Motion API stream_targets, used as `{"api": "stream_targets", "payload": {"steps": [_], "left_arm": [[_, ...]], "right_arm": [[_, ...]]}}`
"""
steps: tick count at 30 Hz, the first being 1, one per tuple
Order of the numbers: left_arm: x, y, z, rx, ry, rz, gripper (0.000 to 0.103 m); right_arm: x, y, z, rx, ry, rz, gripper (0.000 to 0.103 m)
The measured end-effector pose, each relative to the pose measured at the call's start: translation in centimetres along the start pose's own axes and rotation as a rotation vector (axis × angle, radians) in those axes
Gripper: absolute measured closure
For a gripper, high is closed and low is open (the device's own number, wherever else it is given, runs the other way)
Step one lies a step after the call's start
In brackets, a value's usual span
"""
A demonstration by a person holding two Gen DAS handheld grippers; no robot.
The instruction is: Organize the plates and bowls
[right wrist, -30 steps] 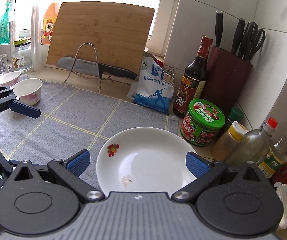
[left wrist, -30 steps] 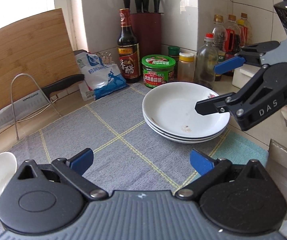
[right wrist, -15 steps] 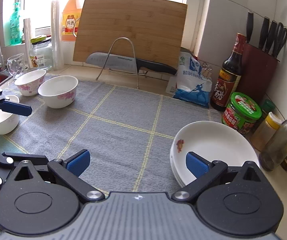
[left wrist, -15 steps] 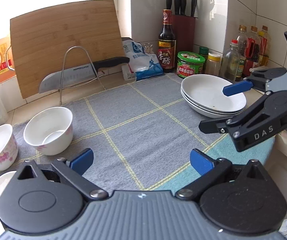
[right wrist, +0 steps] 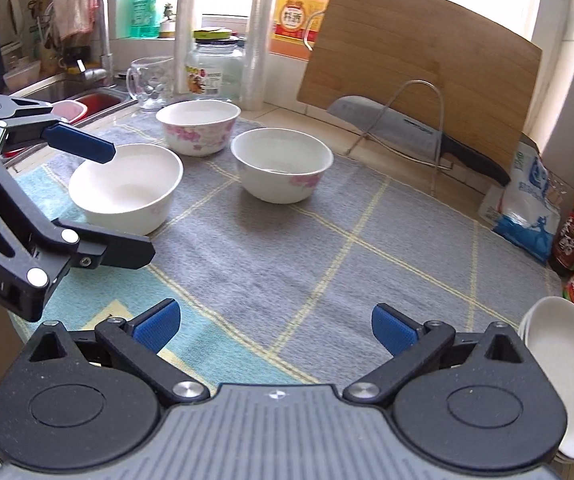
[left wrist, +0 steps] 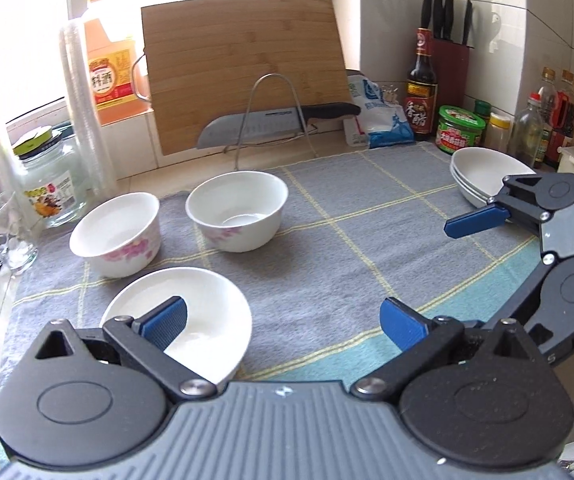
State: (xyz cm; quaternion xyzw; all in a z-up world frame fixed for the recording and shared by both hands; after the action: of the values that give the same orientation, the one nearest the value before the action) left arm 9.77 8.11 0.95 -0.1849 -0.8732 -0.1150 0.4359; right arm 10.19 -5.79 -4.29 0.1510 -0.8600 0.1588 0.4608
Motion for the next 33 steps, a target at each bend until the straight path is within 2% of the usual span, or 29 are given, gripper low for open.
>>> {"api": "stream_targets", "payload": {"steps": [11,17,22,30,33], "left_arm": [[-0.7,6.0,1.0,0.06,0.06,-0.11,0.001],[-2.8,8.6,0.6,0.084,0.112,-0.128,0.002],[-4.2,9.3,0.1,0.088,0.14,-0.098,0.004],[-5.5,9.5,-0.4,0.074,0.171,-0.044,0.023],[-5.7,9.8,-0.5,0.074,0.176,-0.033,0.03]], "right_arm": [[-2.6,5.0,-3.0,0.102,-0.027,-0.122,0.0],[-4.5,6.7,-4.8,0.149,-0.04,-0.143,0.0],[-5.9,7.6,-6.1,0.165,-0.053,-0.177,0.0],[-6.7,8.4,-7.0,0.186,-0.068,-0.221,0.0],[-6.7,8.4,-7.4,0.187,-0.078,-0.232,0.004]]}}
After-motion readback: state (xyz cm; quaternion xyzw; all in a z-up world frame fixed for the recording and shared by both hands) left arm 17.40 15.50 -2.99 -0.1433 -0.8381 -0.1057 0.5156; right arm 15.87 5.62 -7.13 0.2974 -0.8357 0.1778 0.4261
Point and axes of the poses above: each gripper's, at about its wrist camera, not at the fingertips, and x roughly against the way its jaws point, y to its left, z to its underside, the point moved 2 cm from there along -x, roughly the way its jaws point, and after that the axes turned 12 degrees about y, right-handed, at the moved point
